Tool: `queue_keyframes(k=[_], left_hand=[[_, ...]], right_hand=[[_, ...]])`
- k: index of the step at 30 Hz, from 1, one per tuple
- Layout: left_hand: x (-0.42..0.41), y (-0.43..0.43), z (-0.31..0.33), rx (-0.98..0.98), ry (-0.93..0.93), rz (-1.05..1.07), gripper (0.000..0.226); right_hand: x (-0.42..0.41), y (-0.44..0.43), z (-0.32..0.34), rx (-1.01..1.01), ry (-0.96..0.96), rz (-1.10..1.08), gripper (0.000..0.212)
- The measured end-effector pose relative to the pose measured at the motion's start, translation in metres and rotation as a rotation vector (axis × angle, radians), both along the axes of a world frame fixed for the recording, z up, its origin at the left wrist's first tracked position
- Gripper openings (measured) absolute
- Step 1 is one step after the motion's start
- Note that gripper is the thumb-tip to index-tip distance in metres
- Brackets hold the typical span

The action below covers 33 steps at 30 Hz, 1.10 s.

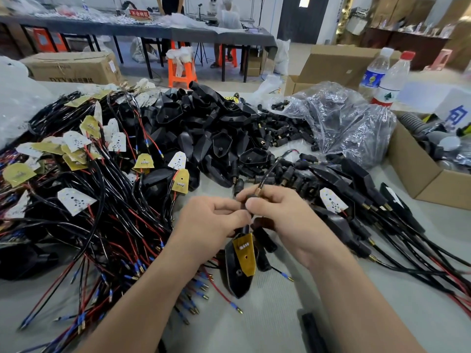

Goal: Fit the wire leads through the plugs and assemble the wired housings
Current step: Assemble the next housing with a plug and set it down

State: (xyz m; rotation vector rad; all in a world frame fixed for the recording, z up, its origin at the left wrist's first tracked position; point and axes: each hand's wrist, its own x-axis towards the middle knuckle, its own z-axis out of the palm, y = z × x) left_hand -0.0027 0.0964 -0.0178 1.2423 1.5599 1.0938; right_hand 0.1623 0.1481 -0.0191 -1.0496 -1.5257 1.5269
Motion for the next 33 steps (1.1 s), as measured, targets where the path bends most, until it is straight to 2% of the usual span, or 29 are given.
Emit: queue_keyframes(k=[3, 5, 7, 8, 13, 16, 22, 24, 28, 33], left_hand=[[-0.001, 0.001, -0.002, 0.030, -0.069, 0.024, 0.020], [0.001, 0.000, -0.004, 0.037, -0.082, -0.037, 0.046], [0.004, -0.001, -0.006, 0.003, 0.006, -0.100, 0.071], [0.007, -0.002, -0.008, 0.001, 0.067, -0.117, 0.073], [0.010, -0.006, -0.011, 0.208, 0.208, -0.060, 0.046], [0.010, -0.008, -0.009, 0.277, 0.253, -0.033, 0.041], [0.012, -0.011, -0.005, 0.340, 0.274, 0.009, 0.033], [0.012, -0.011, -0.003, 0.357, 0.267, 0.045, 0.030], [0.010, -0.010, -0.002, 0.384, 0.238, 0.098, 0.008], [0.008, -0.008, -0.002, 0.430, 0.273, 0.183, 0.017]], right_hand=[[-0.006, 0.000, 0.001, 0.005, 0.123, -0.148, 0.009], [-0.005, 0.002, 0.003, -0.035, 0.227, -0.271, 0.012], [-0.003, 0.004, 0.004, -0.058, 0.280, -0.363, 0.011], [-0.002, 0.005, 0.005, -0.067, 0.295, -0.396, 0.010], [-0.002, 0.006, 0.007, -0.115, 0.342, -0.474, 0.013], [-0.001, 0.006, 0.005, -0.123, 0.334, -0.473, 0.014], [0.001, 0.008, 0.001, -0.131, 0.226, -0.341, 0.011], [0.003, 0.008, 0.000, -0.151, 0.242, -0.282, 0.004], [0.004, 0.008, 0.000, -0.164, 0.335, -0.170, 0.012], [0.000, 0.005, 0.000, -0.167, 0.446, -0.171, 0.014]])
